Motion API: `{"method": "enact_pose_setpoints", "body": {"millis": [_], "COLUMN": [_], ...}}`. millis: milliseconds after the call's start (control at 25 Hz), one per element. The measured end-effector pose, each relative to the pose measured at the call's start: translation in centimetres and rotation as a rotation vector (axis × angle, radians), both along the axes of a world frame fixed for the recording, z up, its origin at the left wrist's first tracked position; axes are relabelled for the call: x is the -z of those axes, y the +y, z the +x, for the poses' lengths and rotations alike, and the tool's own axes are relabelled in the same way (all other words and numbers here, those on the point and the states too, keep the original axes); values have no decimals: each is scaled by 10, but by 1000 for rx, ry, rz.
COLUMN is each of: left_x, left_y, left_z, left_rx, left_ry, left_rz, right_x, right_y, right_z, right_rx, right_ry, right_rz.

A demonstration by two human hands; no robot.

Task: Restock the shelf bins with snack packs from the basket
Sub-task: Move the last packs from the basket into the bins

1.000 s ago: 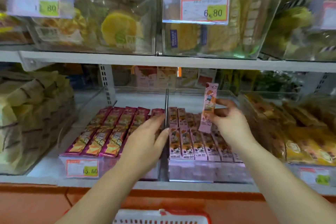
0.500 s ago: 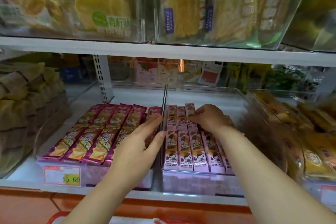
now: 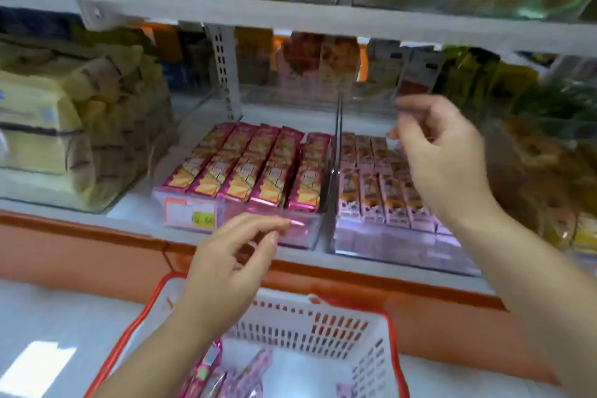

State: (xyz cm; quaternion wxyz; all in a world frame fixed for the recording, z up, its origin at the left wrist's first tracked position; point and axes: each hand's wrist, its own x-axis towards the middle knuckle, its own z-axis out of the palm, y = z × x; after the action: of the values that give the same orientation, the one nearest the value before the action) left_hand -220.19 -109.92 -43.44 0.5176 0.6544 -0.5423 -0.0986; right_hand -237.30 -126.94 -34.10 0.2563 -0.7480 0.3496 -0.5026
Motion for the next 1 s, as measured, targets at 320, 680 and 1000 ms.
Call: {"method": "enact_pose_setpoints", "body": {"millis": [320,680,1000], "left_x": [220,309,311], "left_y": [87,63,61], "left_z": [30,14,-5], "left_rx": [34,-43,-12], "left_ry": [66,-80,75], "left_rz": [1064,1276,1325], "right_x": [236,350,354], "right_y": [139,175,162], "right_z": [2,-19,-12], "right_rx": [-388,49,8], "right_ry": [725,501,486], "right_rz": [533,1298,1405]}}
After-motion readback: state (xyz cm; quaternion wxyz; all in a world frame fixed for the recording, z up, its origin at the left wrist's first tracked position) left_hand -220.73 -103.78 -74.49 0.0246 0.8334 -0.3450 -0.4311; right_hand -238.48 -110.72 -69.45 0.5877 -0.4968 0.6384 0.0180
